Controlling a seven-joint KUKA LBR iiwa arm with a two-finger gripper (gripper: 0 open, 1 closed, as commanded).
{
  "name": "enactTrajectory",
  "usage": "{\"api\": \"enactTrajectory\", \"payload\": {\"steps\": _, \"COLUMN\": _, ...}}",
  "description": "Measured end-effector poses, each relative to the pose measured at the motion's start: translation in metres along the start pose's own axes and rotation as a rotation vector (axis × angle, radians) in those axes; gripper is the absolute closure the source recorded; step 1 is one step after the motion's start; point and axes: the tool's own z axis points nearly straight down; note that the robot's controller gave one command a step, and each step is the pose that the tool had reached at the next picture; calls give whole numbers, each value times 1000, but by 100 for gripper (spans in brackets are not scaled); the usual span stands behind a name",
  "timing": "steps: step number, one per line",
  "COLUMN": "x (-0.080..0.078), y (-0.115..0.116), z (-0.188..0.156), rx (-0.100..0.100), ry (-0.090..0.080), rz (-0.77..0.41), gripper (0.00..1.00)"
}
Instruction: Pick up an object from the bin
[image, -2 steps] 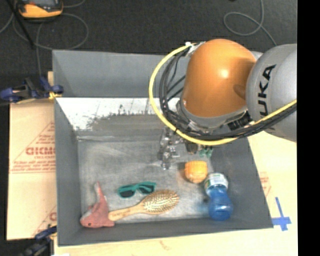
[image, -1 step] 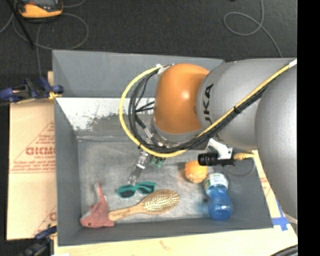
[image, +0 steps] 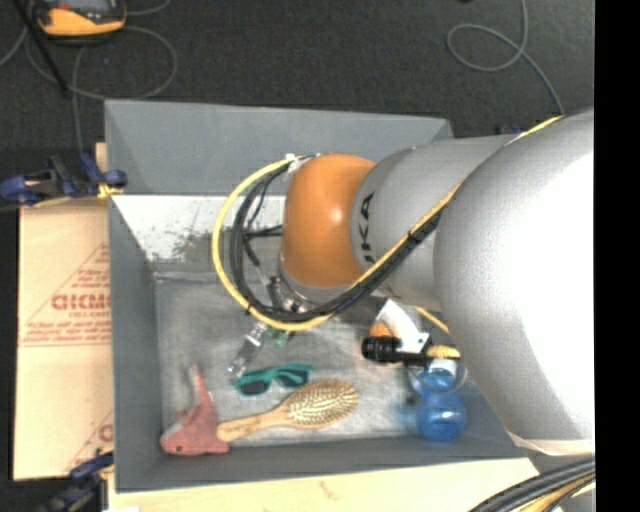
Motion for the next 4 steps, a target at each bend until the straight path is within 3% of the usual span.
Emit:
{"api": "enactTrajectory", "payload": {"steps": 1, "x": -14, "y": -22, "z": 36, "rx": -6, "ry": -6, "rz": -154, "gripper": 0}}
{"api": "enactTrajectory", "payload": {"steps": 2, "x": -5, "y": -32, "z": 81, "rx": -7, "ry": -7, "rz": -186, "gripper": 100}}
{"api": "enactTrajectory", "payload": {"steps": 3, "x": -5, "y": -32, "z": 81, "rx": -7, "ry": -7, "rz": -185, "gripper": 100}}
{"api": "enactTrajectory", "payload": {"steps": 4, "x": -6, "y": -34, "z": 43, "rx": 4, "ry": 5, "rz": -186, "gripper": 100}}
